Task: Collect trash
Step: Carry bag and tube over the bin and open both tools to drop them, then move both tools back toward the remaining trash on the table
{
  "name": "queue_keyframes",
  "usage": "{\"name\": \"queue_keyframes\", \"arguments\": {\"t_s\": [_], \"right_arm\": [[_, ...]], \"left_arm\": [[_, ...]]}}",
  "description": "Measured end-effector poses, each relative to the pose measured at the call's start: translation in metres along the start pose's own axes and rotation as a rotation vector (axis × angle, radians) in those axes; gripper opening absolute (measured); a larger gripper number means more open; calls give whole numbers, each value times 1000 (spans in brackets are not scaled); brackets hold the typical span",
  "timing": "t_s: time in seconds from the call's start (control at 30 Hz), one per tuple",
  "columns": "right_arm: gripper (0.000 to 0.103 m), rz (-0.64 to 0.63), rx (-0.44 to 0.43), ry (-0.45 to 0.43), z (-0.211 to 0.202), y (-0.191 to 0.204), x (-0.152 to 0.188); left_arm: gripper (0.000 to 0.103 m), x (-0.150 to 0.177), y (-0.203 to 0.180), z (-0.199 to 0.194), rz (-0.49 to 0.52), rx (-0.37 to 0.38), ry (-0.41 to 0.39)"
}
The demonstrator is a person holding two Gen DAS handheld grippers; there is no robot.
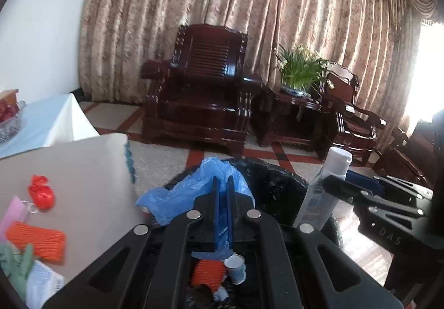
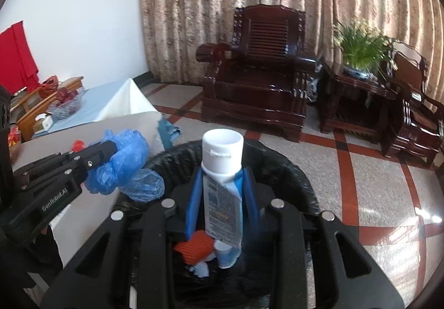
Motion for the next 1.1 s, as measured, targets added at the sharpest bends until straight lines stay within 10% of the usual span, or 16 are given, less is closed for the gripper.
{"name": "queue_keyframes", "arguments": {"t_s": [0.33, 0.6, 0.73, 1.1], "right_arm": [[32, 55, 29, 69, 40, -32, 36], [95, 72, 116, 44, 38, -34, 43], [98, 86, 111, 35, 33, -28, 40], [98, 77, -37, -36, 10, 61, 13]], "left_arm": [[15, 11, -12, 51, 4, 26, 84], [62, 10, 11, 41, -19, -2, 70], [82, 8, 34, 21, -25, -52, 42], [83, 24, 136, -88, -95, -252, -66]]}}
Point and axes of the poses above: each gripper's, at about its wrist camera, not at the fingertips, and z roughly the way its jaws point, y to its left, x to its underside, the point moved 3 cm from there along z, roughly the way its jaws point, and after that the axes turned 8 degrees about -z, right-handed, at the moved point
